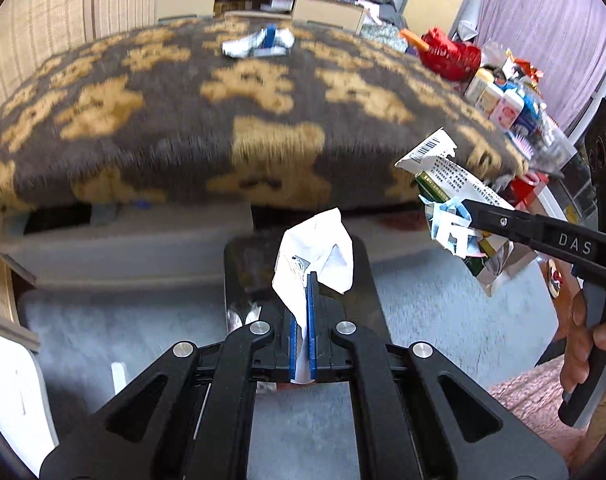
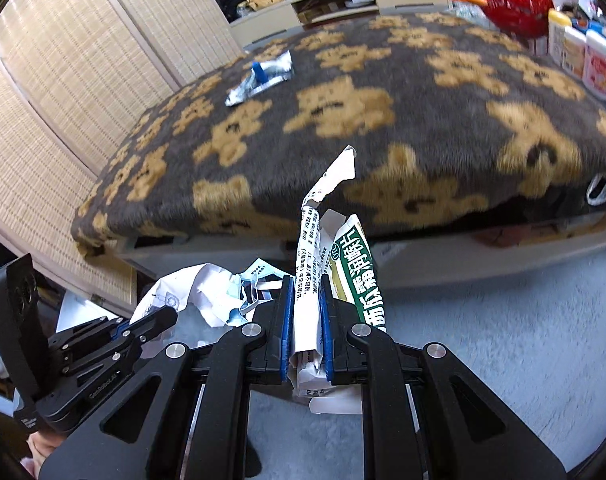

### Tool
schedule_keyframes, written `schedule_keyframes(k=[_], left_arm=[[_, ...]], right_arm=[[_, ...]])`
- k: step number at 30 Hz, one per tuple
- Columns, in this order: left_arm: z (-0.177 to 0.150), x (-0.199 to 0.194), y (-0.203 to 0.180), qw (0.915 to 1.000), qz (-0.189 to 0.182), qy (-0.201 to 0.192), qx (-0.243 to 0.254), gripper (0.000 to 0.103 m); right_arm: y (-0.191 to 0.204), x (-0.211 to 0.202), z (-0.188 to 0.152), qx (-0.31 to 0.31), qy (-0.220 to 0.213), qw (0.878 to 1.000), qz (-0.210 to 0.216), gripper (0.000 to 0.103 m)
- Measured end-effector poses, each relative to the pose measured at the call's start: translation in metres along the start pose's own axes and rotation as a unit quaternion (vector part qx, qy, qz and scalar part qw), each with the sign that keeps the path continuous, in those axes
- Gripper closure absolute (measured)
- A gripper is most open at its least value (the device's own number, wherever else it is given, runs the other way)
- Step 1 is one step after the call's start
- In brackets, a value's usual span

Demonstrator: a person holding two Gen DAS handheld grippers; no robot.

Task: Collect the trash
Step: 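Carry the tissue and paper box over the bin and open both tools, then move both tools back to the foil wrapper on the table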

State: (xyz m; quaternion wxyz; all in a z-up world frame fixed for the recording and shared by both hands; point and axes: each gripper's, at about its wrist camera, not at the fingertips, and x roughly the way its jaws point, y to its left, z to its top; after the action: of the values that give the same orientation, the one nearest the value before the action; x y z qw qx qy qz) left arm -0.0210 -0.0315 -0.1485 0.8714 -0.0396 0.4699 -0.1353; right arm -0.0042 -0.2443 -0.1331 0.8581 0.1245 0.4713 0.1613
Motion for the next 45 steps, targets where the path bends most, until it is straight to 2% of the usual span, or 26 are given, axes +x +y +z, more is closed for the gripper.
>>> schedule_keyframes(k=[9, 15, 23, 25, 26, 28, 29, 30, 31, 38, 45], left_arm=[[-0.028, 0.050, 0.007, 0.9985, 0.004, 0.055, 0.001, 0.100], [-0.040, 0.076, 0.010, 0.9964, 0.001, 0.085, 0.004, 0.100], [-0.044, 0.090, 0.014, 0.9950, -0.002, 0.100, 0.006, 0.100], [-0.043, 0.091, 0.017, 0.9952, -0.001, 0.098, 0.001, 0.098], [-0.042, 0.091, 0.019, 0.9952, -0.001, 0.098, -0.003, 0.091], [-0.041, 0.093, 0.020, 0.9951, 0.000, 0.098, -0.009, 0.078], [-0.041, 0.093, 0.022, 0.9951, 0.002, 0.098, -0.010, 0.075], [-0.041, 0.093, 0.023, 0.9951, 0.003, 0.098, -0.010, 0.073], [-0.041, 0.093, 0.024, 0.9951, 0.006, 0.099, -0.010, 0.071], [-0.039, 0.091, 0.026, 0.9953, 0.016, 0.095, -0.007, 0.049], [-0.036, 0.088, 0.023, 0.9957, 0.015, 0.091, -0.005, 0.047]], right_arm=[[-0.016, 0.057, -0.034, 0.037, 0.053, 0.998, 0.001, 0.089], [-0.015, 0.086, -0.046, 0.037, 0.074, 0.997, -0.005, 0.089], [-0.007, 0.110, -0.049, 0.029, 0.095, 0.995, -0.003, 0.088], [-0.006, 0.113, -0.048, 0.029, 0.097, 0.995, -0.001, 0.086], [-0.006, 0.114, -0.048, 0.031, 0.096, 0.995, 0.001, 0.085], [-0.007, 0.117, -0.046, 0.035, 0.097, 0.995, 0.000, 0.079], [-0.008, 0.117, -0.046, 0.037, 0.097, 0.995, -0.003, 0.065], [-0.008, 0.116, -0.045, 0.039, 0.091, 0.995, -0.006, 0.044], [-0.010, 0.115, -0.043, 0.042, 0.084, 0.996, -0.010, 0.037], [-0.015, 0.106, -0.037, 0.048, 0.067, 0.996, -0.027, 0.030], [-0.017, 0.102, -0.037, 0.051, 0.064, 0.996, -0.031, 0.027]])
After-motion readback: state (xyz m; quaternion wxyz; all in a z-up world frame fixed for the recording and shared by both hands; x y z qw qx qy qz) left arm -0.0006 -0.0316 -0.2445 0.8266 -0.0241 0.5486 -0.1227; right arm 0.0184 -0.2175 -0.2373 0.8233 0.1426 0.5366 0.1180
